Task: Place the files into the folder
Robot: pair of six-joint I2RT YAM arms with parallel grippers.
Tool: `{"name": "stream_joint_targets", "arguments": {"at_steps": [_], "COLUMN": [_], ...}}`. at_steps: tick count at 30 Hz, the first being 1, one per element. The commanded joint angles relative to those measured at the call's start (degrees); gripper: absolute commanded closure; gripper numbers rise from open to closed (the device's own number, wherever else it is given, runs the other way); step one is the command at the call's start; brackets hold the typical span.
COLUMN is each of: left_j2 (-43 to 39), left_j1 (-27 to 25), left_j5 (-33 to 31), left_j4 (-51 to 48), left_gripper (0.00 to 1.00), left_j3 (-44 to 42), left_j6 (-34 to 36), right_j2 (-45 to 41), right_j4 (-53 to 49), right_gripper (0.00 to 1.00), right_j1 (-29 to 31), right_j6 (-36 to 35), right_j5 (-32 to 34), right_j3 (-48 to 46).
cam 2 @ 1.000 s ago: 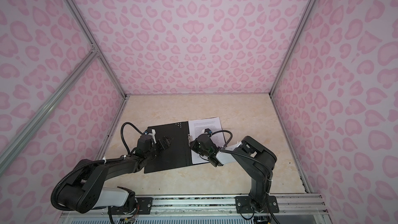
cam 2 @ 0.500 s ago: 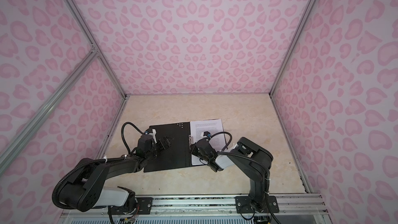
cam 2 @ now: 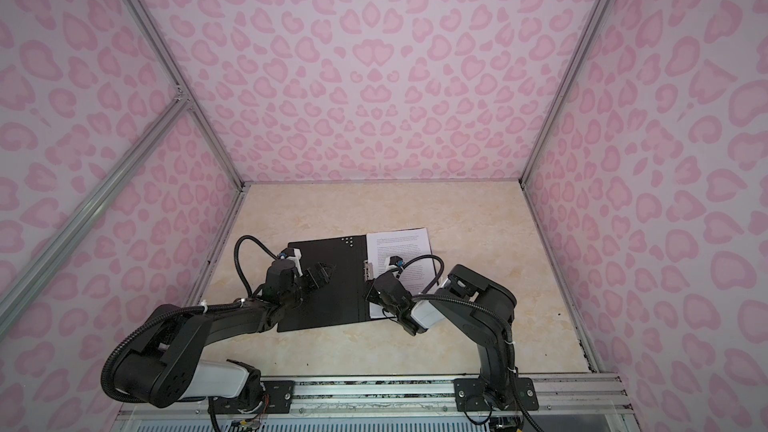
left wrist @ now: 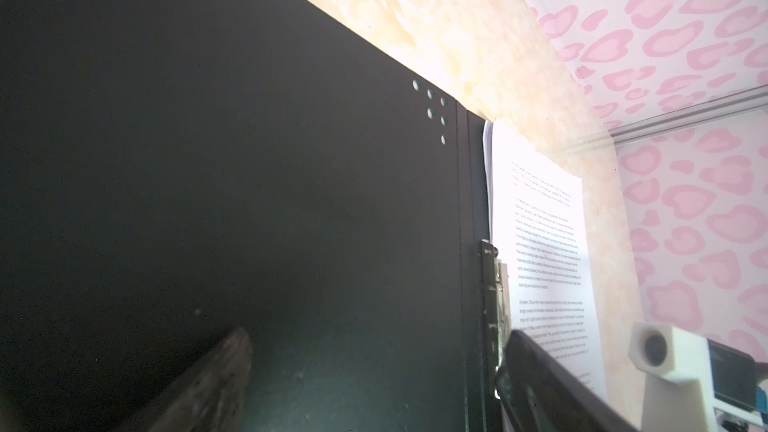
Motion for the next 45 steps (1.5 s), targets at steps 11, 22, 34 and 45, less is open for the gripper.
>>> {"name": "stream_joint_targets", "arguments": {"at_steps": [11, 22, 34, 45], "left_j2": [1.48, 1.36, 0.71, -10.19], "left_j1": [-0.15, -0.14, -0.30, -1.32], "left_j5": [-0.19, 0.47, 6.84, 19.47], "left_j4": [-17.20, -17.20, -15.70, -10.32], "left_gripper": [0.02, 0.02, 0.03, 0.03], "left_j3": [-0.68, -0.64, 0.91, -0.29], "left_j6": [-2.02, -1.95, 1.61, 3.86], "right_j2": [-0.38, -1.34, -7.32, -24.08], "right_j4": [-15.82, -14.61, -21.31, -39.33], "right_gripper": [1.00, 0.98, 0.58, 0.39], "right_j1": [0.68, 0.68, -0.32, -11.15], "right_j6": [-4.73, -5.08, -10.05, -24.12], "right_j5": [-5.63, -8.53, -9.40, -14.90], "right_j3": [4.21, 5.99, 10.77, 8.30]}}
